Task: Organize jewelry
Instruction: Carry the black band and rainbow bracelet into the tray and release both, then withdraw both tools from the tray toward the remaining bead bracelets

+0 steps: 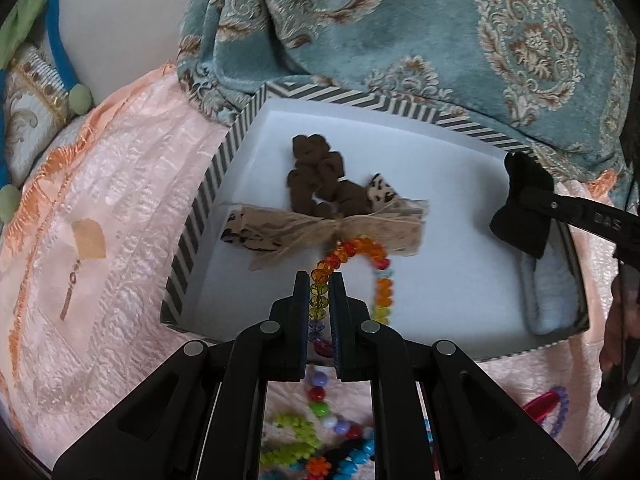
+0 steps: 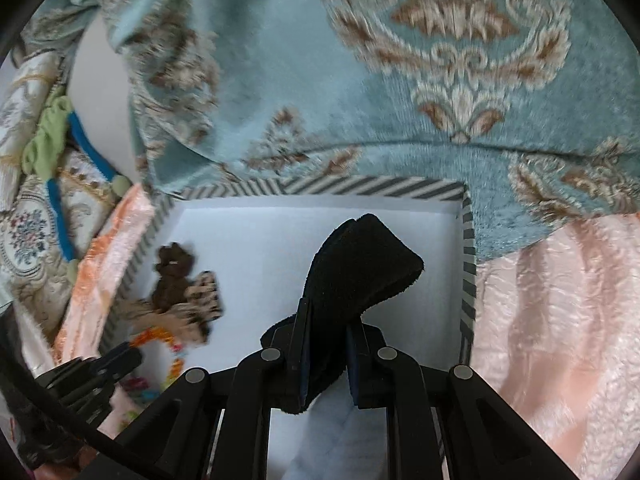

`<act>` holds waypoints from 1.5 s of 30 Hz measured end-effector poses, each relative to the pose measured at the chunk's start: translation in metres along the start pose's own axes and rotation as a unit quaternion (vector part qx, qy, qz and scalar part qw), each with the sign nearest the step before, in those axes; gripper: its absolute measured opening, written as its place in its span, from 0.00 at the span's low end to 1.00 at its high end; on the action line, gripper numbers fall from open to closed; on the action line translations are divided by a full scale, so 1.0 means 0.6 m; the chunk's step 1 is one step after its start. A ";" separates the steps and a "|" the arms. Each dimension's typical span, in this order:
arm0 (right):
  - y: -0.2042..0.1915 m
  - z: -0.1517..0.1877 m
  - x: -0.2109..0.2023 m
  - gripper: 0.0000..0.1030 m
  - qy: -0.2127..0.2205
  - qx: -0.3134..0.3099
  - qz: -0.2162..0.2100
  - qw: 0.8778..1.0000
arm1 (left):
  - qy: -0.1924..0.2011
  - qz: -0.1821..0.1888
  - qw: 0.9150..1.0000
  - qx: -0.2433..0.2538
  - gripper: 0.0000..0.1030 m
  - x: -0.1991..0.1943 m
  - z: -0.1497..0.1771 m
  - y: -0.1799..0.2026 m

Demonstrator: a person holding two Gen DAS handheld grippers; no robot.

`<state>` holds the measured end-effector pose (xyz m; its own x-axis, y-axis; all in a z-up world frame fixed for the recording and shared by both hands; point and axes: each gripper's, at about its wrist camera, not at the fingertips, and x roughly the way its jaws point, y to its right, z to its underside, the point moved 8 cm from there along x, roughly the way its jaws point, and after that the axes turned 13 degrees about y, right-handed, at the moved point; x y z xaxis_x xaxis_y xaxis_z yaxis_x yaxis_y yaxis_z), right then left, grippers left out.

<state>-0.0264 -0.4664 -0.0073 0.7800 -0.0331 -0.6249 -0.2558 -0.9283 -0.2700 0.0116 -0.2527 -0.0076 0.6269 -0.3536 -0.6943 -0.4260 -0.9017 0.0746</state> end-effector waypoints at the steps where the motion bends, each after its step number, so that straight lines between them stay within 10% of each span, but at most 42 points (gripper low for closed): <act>1: 0.002 0.001 0.008 0.13 -0.004 -0.001 0.003 1.000 | -0.001 -0.001 1.000 0.000 0.08 0.002 0.000 -0.001; 6: 0.012 -0.002 0.025 0.24 -0.006 0.003 0.012 1.000 | 0.009 -0.011 1.000 0.010 0.11 0.004 -0.005 -0.001; 10: 0.010 -0.007 0.005 0.33 0.003 0.011 0.010 1.000 | 0.015 -0.010 1.000 0.005 0.45 0.000 -0.006 -0.002; 45: -0.127 0.133 -0.314 0.47 0.087 -0.025 -0.029 0.996 | 0.095 -0.020 0.995 -0.008 0.55 -0.259 0.047 -0.010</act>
<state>-0.1991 -0.3598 0.0726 0.8805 -0.0386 -0.4725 -0.1824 -0.9475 -0.2625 -0.1019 -0.1855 0.0797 0.7561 -0.3565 -0.5489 -0.3883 -0.9194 0.0622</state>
